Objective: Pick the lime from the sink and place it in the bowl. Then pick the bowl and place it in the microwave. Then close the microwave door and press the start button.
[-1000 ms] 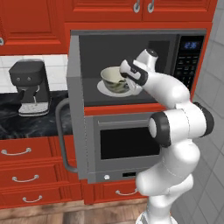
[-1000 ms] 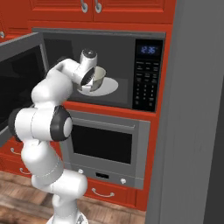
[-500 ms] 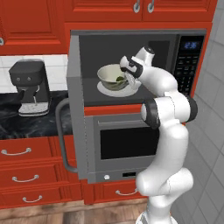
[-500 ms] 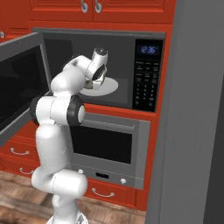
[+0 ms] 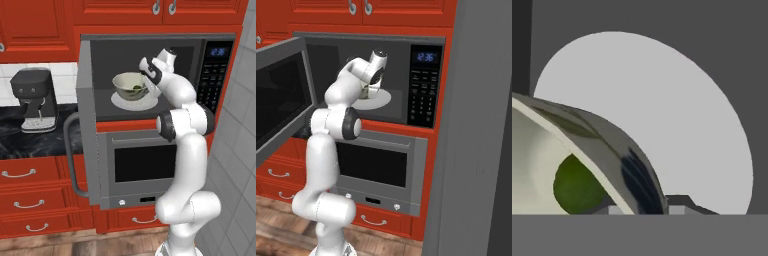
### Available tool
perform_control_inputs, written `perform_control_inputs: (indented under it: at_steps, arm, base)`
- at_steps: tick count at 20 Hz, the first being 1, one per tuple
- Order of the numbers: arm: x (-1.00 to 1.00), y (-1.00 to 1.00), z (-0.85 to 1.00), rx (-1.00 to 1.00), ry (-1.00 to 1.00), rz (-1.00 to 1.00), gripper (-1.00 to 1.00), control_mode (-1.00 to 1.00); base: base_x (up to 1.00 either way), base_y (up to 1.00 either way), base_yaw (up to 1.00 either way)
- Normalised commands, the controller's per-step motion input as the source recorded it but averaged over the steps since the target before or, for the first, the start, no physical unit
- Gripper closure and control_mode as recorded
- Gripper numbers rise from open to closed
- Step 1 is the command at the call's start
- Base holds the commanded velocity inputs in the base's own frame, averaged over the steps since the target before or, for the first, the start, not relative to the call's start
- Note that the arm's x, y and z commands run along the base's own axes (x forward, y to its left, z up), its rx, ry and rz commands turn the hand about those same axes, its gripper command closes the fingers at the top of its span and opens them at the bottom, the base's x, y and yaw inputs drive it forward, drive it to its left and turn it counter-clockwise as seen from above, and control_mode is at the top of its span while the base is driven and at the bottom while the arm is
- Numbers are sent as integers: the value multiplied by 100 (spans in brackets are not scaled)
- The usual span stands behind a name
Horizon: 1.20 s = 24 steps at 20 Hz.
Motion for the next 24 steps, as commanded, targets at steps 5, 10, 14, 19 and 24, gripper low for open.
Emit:
perform_control_inputs:
  at_steps: [5,10,14,19,24]
  arm:
    - [-25,-30,-15,0,0,0,-100,-100]
    - [-41,-32,-6,0,0,0,-100,-100]
    - [-83,-25,0,0,-8,0,-100,-100]
    - [-100,-11,0,0,-16,0,-100,-100]
    - [-100,0,8,0,-23,0,-100,-100]
  base:
    - [0,0,0]
    - [0,0,0]
    - [0,0,0]
    - [0,0,0]
    - [0,0,0]
